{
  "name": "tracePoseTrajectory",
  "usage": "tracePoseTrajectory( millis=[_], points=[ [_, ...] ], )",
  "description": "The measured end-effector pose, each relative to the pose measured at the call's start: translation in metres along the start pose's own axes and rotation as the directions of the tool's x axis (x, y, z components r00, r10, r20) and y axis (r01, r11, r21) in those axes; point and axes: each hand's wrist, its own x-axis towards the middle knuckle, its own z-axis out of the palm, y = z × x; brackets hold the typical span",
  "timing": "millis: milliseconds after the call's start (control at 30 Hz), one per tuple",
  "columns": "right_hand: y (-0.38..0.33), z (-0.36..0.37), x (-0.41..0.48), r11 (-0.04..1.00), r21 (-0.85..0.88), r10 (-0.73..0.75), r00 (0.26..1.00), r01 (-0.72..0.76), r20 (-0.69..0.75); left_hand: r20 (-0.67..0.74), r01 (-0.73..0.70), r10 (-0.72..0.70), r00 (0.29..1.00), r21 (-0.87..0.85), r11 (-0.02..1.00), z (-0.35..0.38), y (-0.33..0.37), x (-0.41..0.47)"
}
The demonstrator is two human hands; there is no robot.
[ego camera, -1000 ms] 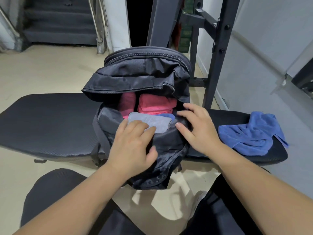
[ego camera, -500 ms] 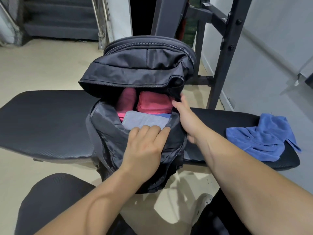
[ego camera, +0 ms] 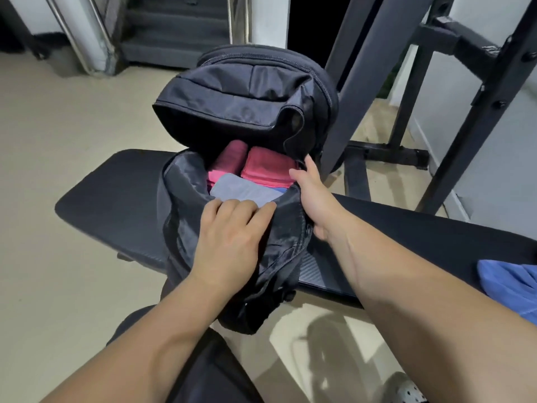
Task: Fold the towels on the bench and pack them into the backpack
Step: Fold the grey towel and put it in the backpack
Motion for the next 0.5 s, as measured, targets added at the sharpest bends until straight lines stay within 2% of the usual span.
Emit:
tracePoseTrajectory(
  millis=[267, 500],
  points=[
    [-0.011, 0.067, 0.032, 0.999, -0.032, 0.021, 0.999, -0.02, 0.048, 0.036, 0.079, -0.084, 0.996, 0.118, 0.99, -0.004, -0.063, 0.004],
    [-0.015, 0.117, 0.045, 0.999, -0.049, -0.007, 0.983, 0.016, 0.184, 0.006, 0.22, -0.226, 0.974, 0.197, 0.955, -0.013, -0.108, 0.005]
  ],
)
